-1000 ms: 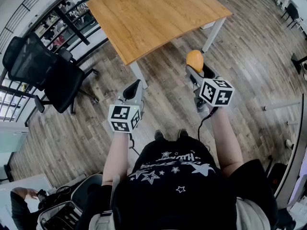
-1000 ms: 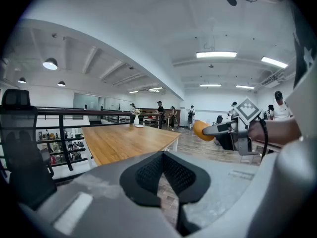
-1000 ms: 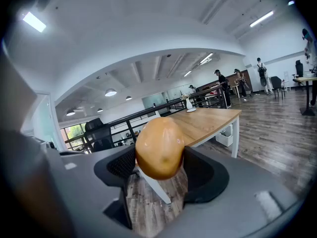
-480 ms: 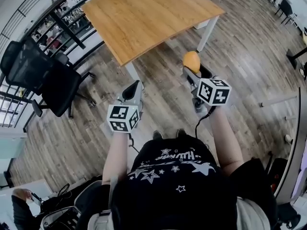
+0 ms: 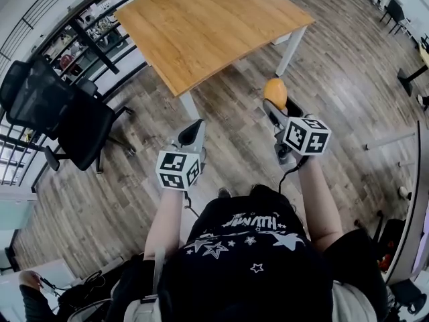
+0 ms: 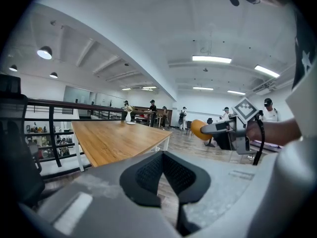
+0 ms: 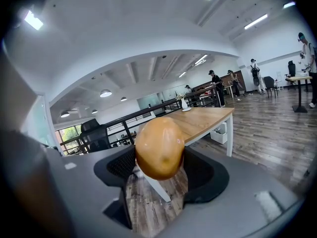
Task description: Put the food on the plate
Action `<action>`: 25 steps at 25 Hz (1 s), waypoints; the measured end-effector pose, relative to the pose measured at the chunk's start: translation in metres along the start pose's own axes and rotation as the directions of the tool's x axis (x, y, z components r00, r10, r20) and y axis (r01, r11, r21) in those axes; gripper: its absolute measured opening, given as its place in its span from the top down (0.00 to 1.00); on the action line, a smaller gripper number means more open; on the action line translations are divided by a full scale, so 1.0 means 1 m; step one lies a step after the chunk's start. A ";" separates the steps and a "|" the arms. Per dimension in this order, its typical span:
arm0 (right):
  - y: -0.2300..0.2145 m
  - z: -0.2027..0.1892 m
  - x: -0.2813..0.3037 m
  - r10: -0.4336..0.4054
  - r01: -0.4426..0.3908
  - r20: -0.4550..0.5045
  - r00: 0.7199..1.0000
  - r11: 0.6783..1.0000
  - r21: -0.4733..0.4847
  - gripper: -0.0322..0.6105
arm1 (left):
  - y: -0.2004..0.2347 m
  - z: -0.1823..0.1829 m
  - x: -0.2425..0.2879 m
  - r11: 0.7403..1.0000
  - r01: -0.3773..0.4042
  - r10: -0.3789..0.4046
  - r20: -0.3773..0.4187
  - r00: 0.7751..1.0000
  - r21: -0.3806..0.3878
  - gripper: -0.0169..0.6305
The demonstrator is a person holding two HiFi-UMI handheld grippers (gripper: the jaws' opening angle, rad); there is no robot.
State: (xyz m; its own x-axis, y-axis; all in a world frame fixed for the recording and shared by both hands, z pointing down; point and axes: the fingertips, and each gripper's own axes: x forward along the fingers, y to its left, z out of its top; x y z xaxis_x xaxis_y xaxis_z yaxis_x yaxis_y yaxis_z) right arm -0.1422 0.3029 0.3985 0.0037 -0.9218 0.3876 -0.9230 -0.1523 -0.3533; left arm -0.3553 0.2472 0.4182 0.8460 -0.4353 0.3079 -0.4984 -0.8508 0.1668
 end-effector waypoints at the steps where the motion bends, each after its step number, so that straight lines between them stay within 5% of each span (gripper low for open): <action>1: 0.001 -0.001 0.001 -0.002 0.002 -0.001 1.000 1.000 0.002 0.47 | 0.005 0.000 0.002 1.000 0.002 -0.002 -0.005 1.000 0.001 0.98; 15: -0.032 -0.029 0.018 -0.029 0.031 -0.043 0.999 0.998 0.048 0.47 | 0.012 -0.033 0.034 0.999 0.038 -0.040 -0.084 0.996 -0.024 0.98; 25: -0.108 0.028 0.095 0.024 -0.022 -0.030 0.999 0.996 0.081 0.47 | 0.039 -0.003 0.130 0.999 -0.035 0.032 -0.116 0.993 -0.019 0.98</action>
State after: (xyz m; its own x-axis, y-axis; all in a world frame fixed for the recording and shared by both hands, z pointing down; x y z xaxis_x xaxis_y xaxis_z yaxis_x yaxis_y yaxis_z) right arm -0.0315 0.2218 0.4497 -0.0303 -0.9140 0.4047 -0.8885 -0.1609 -0.4298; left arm -0.2651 0.1587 0.4677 0.8017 -0.4253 0.4201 -0.5312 -0.8292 0.1742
